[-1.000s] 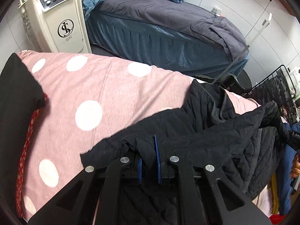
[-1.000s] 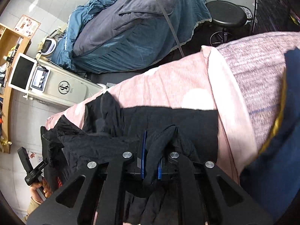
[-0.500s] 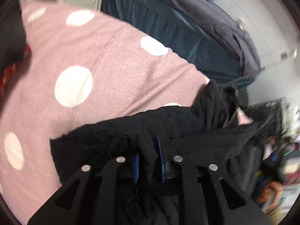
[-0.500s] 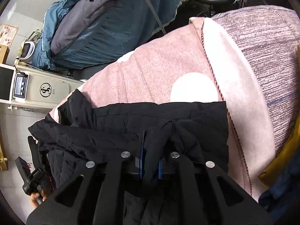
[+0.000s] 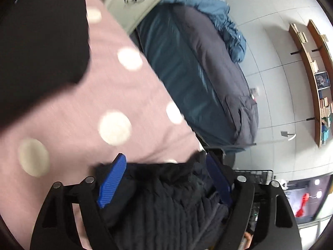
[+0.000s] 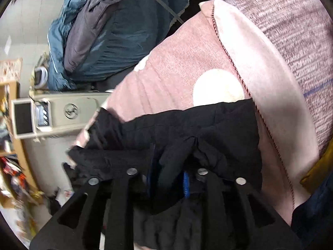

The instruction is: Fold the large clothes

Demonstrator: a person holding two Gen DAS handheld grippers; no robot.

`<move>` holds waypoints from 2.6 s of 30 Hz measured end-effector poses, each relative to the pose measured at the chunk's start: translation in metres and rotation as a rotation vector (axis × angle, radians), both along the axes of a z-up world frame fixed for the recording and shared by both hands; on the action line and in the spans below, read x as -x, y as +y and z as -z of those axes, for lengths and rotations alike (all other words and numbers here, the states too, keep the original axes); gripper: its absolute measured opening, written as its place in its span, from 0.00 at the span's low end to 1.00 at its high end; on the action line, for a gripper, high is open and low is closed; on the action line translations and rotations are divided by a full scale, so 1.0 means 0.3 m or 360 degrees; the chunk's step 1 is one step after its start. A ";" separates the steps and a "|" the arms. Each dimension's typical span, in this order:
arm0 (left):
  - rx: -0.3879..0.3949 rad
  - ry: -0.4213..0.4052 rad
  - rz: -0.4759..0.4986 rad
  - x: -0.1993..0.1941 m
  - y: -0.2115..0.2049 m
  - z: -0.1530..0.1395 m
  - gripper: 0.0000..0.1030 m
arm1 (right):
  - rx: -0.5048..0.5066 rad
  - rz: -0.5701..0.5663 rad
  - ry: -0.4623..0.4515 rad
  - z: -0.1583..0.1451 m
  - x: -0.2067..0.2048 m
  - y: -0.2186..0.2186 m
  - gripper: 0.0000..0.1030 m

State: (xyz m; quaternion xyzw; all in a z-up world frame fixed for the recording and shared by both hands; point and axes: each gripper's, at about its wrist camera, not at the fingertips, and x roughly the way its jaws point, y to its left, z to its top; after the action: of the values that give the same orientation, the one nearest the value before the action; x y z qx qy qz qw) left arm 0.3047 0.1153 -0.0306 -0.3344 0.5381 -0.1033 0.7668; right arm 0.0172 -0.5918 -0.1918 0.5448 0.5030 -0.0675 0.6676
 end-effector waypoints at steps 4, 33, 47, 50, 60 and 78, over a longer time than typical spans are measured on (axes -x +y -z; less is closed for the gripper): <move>-0.0259 -0.0040 0.0137 0.057 -0.022 -0.063 0.81 | -0.0328 0.0213 -0.0118 -0.017 0.034 -0.043 0.68; -0.0904 0.0013 0.0601 0.534 -0.313 0.205 0.87 | 0.0885 -0.0373 0.0095 -0.110 0.471 0.285 0.74; -0.0617 0.0158 0.0380 0.661 -0.206 0.304 0.87 | 0.0353 -0.0038 0.0045 0.061 0.726 0.234 0.78; -0.0584 0.0171 0.0377 0.656 -0.199 0.316 0.87 | 0.0359 -0.0040 0.0073 0.089 0.732 0.258 0.78; -0.0141 0.0285 0.0031 0.712 -0.103 0.406 0.87 | -0.0285 0.0427 -0.0170 0.238 0.772 0.286 0.78; 0.0014 0.0164 0.0085 0.521 0.038 0.428 0.87 | -0.0155 0.0405 -0.0154 0.215 0.818 0.191 0.78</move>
State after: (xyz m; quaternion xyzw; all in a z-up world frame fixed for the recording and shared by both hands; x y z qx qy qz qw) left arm 0.1484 0.1266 -0.1589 -0.3281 0.5852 -0.1087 0.7335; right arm -0.2282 -0.5344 -0.2562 0.6386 0.3997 -0.1009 0.6498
